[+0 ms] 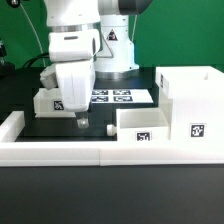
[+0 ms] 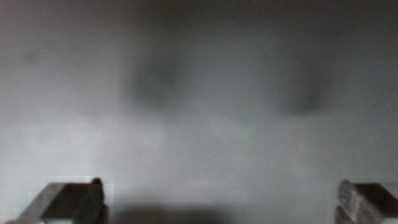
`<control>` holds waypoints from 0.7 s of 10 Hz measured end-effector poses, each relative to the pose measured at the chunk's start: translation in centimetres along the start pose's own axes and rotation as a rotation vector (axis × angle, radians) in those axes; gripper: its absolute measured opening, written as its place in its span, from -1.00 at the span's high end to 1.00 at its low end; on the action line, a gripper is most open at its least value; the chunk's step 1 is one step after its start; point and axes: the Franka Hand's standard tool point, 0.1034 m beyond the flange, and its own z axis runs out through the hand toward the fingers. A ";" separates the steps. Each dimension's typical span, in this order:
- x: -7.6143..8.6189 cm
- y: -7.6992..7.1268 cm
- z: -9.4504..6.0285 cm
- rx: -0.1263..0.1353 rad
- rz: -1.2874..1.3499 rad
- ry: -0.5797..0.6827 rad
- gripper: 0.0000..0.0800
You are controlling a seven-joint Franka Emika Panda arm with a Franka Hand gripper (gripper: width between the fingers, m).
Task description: Assemble drawer
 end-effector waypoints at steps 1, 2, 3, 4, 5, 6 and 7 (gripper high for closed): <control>0.2 -0.1 0.2 0.001 0.007 0.017 -0.62; 1.0 -0.1 0.5 0.001 0.021 0.023 -0.62; 1.9 -0.2 0.9 0.007 0.025 0.030 -0.62; 2.6 -0.1 1.0 0.009 0.045 0.033 -0.62; 3.4 0.0 1.0 0.009 0.062 0.037 -0.62; 4.0 0.1 1.1 0.011 0.076 0.039 -0.62; 4.6 0.2 1.2 0.013 0.095 0.040 -0.62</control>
Offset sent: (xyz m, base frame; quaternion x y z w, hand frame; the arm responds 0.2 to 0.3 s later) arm 0.0078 0.0328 -0.0053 -0.0011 0.0091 0.0366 0.9993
